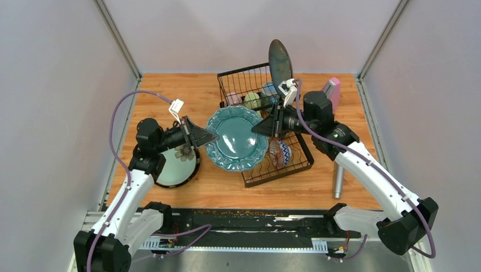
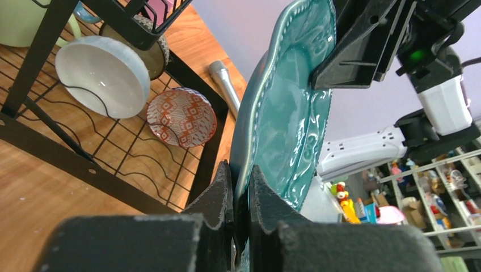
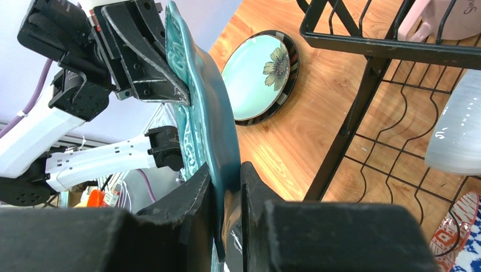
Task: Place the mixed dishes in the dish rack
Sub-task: Pick up the plate at the center of the board.
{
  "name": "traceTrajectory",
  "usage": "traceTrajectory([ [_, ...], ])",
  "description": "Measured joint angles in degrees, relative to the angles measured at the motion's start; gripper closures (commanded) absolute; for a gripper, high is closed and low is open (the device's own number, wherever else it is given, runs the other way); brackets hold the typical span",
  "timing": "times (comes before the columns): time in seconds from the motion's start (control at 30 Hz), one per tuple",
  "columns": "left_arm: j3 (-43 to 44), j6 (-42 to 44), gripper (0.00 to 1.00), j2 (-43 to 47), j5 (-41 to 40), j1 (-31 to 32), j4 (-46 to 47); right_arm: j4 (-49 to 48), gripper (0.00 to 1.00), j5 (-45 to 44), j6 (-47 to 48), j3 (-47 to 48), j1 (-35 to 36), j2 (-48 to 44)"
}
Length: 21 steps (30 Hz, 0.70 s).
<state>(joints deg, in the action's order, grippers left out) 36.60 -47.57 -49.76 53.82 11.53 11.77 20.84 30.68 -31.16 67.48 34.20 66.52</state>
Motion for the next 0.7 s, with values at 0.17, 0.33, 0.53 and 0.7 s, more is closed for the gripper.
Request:
traceTrajectory([
  [0.17, -0.94, -1.86, 1.00, -0.46, -0.20, -0.04, 1.64, -2.47, 0.81, 1.97, 0.59, -2.08, -0.70, -0.11],
  [0.33, -2.32, -2.19, 1.00, -1.33, 0.72, -0.02, 5.16, -2.89, 0.69, 3.19, 0.33, -3.23, -0.81, -0.55],
  [0.53, -2.56, -2.67, 1.00, -2.36, 2.80, 0.79, 10.84, -3.19, 0.68, 6.12, -0.17, -3.37, 0.33, -0.74],
  [0.7, -3.30, -4.35, 1.00, -2.47, 3.19, 0.87, 13.40, -3.28, 0.88, 7.06, 0.37, -3.37, 0.52, -0.72],
])
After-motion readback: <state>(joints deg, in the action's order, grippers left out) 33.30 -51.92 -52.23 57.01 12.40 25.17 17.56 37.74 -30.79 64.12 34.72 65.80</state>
